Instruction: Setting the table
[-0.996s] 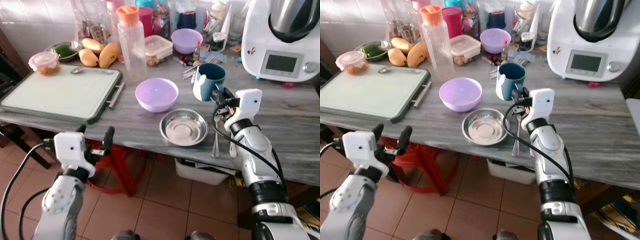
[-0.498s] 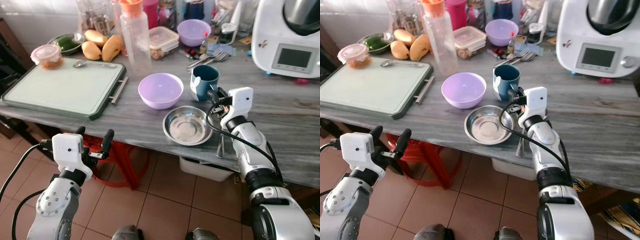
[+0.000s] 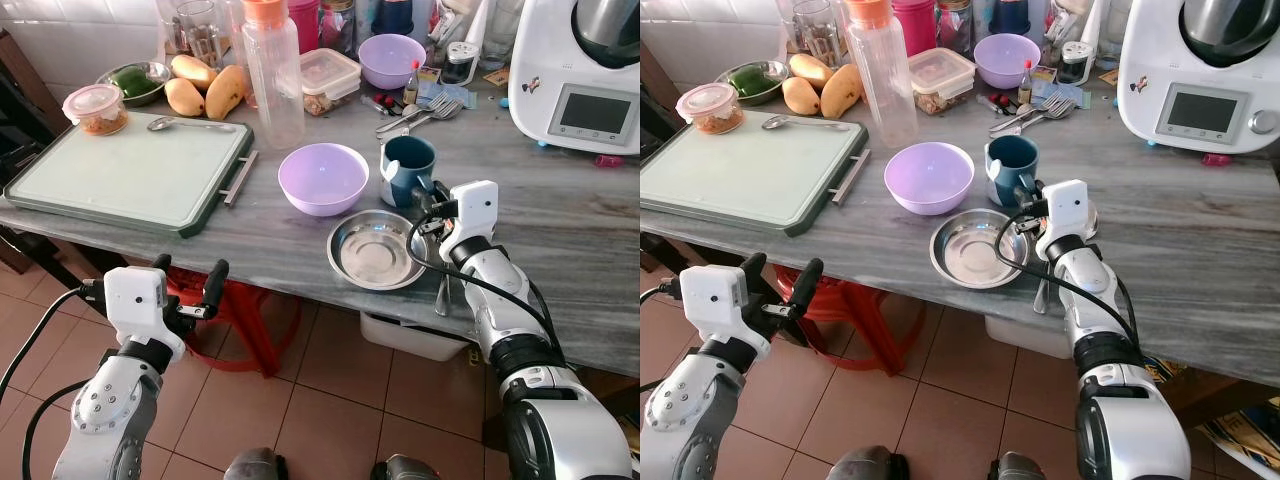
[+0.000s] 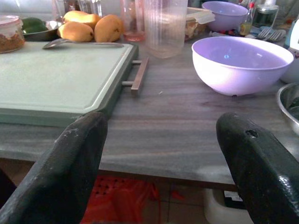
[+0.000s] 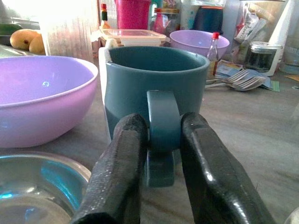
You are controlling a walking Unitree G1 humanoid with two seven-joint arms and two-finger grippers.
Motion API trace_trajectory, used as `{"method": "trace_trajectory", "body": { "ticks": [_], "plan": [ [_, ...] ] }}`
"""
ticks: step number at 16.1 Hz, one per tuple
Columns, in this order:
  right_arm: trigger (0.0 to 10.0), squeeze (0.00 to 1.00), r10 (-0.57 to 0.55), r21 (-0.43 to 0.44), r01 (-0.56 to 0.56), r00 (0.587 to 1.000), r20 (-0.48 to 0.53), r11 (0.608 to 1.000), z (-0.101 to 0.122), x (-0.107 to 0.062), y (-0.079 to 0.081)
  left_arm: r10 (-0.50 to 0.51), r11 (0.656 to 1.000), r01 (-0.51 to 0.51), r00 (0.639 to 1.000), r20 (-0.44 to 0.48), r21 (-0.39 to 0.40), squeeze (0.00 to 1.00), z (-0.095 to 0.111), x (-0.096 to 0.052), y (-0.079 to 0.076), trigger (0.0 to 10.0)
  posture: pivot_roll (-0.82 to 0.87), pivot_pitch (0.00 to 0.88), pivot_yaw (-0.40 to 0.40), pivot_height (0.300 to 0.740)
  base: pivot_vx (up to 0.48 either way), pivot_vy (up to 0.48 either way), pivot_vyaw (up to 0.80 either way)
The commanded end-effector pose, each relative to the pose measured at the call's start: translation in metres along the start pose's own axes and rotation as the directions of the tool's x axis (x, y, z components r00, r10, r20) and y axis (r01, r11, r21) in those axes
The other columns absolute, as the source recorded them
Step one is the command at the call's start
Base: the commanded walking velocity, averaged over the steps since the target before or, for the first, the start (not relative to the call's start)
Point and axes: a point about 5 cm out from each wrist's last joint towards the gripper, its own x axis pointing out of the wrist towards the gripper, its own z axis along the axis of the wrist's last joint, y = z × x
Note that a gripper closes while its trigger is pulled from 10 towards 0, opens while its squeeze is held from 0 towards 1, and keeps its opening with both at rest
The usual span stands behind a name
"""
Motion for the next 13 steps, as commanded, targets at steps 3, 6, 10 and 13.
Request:
{"method": "trace_trajectory", "body": {
  "ticks": [3, 6, 10, 13],
  "plan": [
    [10.0, 1.00, -0.015, -0.024, 0.015, 1.000, 0.015, 1.000, 0.003, 0.001, -0.004, -0.008, 1.000, 0.008, 1.000, 0.006, 0.009, 0.00, 0.003, 0.002, -0.001, 10.0, 0.13, 0.073, 0.080, 0.740, 0.000, 0.000, 0.00],
    [10.0, 1.00, -0.020, -0.056, 0.024, 0.998, 0.068, 0.998, 0.014, 0.006, -0.005, -0.006, 1.000, 0.006, 1.000, 0.009, 0.005, 0.00, 0.002, 0.005, -0.002, 10.0, 0.11, 0.061, 0.077, 0.740, 0.000, 0.000, 0.00],
    [10.0, 1.00, -0.020, -0.086, 0.032, 0.991, 0.132, 0.996, 0.028, 0.009, -0.005, -0.005, 1.000, 0.005, 1.000, 0.024, -0.005, 0.00, 0.002, 0.011, -0.005, 10.0, 0.10, 0.043, 0.067, 0.740, 0.000, 0.000, 0.00],
    [10.0, 1.00, -0.028, -0.086, 0.043, 0.986, 0.166, 0.995, 0.032, 0.007, -0.004, -0.002, 1.000, 0.002, 1.000, 0.031, -0.013, 0.00, 0.001, 0.015, -0.006, 10.0, 0.09, 0.020, 0.053, 0.740, 0.000, 0.000, 0.00]
  ]
}}
